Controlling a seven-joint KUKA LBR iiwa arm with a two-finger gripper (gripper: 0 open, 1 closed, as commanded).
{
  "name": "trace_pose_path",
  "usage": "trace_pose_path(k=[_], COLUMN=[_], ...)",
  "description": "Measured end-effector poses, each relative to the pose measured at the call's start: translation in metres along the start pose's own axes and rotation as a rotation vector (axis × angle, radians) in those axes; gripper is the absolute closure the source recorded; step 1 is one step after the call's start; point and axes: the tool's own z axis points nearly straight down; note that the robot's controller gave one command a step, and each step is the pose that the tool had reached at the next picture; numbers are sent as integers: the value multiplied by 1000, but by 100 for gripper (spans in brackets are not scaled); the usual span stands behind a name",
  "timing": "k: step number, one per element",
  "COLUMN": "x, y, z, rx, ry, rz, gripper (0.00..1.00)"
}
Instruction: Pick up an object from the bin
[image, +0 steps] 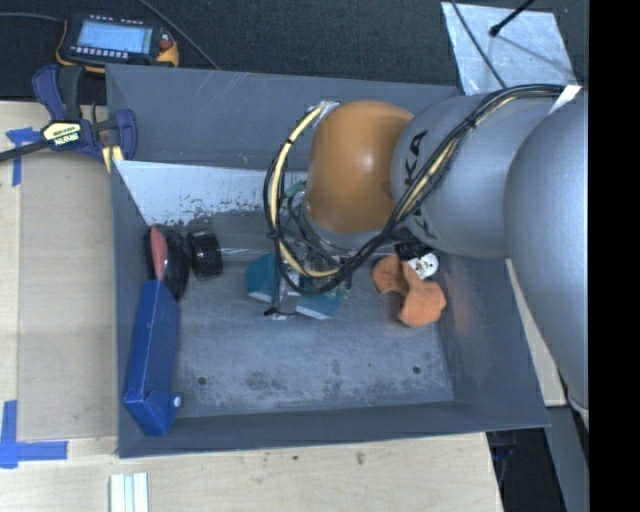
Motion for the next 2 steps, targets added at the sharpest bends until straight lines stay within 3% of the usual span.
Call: trace_pose_path(k=[1, 2], x=[21, -11], y=[-13, -1], z=[-29, -94], rx=[5, 3], ry=[20, 9], rz=[-15, -23], gripper=[100, 100])
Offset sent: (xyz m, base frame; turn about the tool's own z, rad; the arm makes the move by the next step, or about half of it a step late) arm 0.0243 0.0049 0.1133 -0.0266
